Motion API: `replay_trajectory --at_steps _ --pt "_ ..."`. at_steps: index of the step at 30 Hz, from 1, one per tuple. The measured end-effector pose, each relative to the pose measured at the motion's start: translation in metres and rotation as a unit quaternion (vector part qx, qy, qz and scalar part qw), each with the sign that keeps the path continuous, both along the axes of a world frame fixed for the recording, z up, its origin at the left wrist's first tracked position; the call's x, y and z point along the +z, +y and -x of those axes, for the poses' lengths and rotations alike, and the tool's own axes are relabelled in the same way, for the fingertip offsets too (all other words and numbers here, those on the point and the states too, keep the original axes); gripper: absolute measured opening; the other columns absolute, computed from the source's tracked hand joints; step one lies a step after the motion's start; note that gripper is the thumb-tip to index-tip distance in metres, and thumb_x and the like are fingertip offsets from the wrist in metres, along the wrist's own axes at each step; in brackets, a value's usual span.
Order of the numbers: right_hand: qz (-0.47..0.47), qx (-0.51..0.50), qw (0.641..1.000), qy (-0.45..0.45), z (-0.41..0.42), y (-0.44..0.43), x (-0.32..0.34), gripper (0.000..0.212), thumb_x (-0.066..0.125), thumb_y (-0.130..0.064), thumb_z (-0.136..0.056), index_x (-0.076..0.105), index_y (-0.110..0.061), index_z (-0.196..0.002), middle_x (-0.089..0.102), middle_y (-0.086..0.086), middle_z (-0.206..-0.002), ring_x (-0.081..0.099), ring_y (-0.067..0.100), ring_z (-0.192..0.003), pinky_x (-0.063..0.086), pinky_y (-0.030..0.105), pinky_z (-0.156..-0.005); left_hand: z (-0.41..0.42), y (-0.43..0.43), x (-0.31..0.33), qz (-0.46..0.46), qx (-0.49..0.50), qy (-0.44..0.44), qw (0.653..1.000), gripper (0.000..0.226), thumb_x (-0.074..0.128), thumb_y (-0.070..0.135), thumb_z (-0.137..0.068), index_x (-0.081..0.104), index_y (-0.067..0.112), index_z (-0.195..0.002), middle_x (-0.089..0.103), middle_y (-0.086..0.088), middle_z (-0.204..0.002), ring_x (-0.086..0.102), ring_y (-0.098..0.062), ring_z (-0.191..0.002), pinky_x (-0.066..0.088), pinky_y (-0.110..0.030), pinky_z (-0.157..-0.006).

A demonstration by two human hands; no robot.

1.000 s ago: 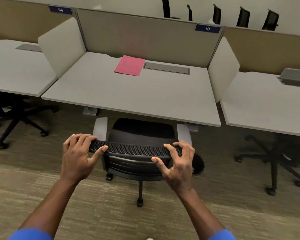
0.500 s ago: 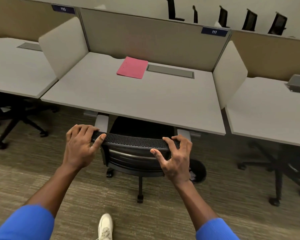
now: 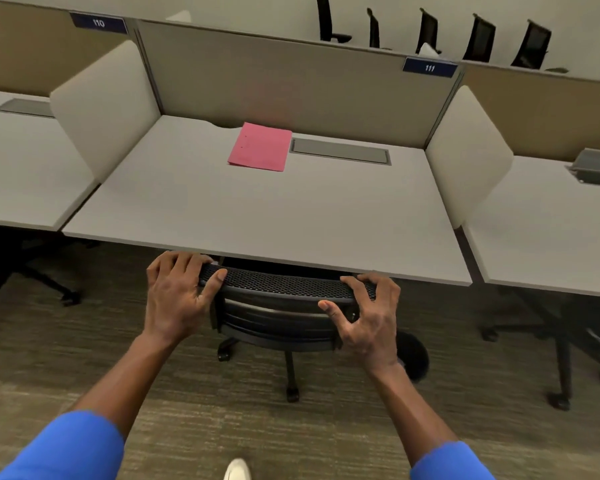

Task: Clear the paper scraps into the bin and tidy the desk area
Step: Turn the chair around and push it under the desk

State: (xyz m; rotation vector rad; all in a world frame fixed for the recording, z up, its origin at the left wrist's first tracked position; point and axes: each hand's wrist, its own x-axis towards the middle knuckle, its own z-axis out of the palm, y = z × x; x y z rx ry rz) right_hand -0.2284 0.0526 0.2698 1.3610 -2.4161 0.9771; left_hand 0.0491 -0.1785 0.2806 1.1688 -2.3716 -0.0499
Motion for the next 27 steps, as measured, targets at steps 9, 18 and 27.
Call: replay_trajectory --at_steps 9,18,27 --pt "-0.024 -0.005 1.000 0.009 0.017 -0.049 0.008 0.062 0.060 -0.079 -0.088 0.068 -0.031 -0.127 0.048 0.004 -0.132 0.043 0.025 -0.130 0.035 0.024 -0.103 0.015 -0.051 0.002 -0.013 -0.020 -0.016 1.000 0.061 0.024 0.068 -0.106 0.063 0.024 -0.121 0.065 0.001 -0.120 0.054 -0.026 -0.120 0.038 -0.048 -0.104" --pt "-0.026 -0.012 1.000 0.014 0.027 -0.076 0.011 0.063 0.058 -0.080 -0.089 0.068 -0.030 -0.127 0.048 0.006 -0.132 0.043 0.025 -0.129 0.036 0.026 -0.101 0.028 -0.081 -0.002 0.005 -0.014 -0.006 1.000 0.060 0.026 0.068 -0.106 0.064 0.024 -0.119 0.065 0.002 -0.119 0.053 -0.025 -0.119 0.035 -0.047 -0.102" --pt "-0.017 -0.001 1.000 0.014 0.040 -0.092 0.007 0.064 0.059 -0.080 -0.088 0.068 -0.029 -0.126 0.046 0.007 -0.134 0.042 0.024 -0.130 0.041 0.027 -0.098 0.040 -0.095 -0.006 0.020 -0.002 0.013 1.000 0.059 0.028 0.067 -0.105 0.066 0.023 -0.117 0.065 0.000 -0.118 0.054 -0.028 -0.119 0.036 -0.048 -0.101"
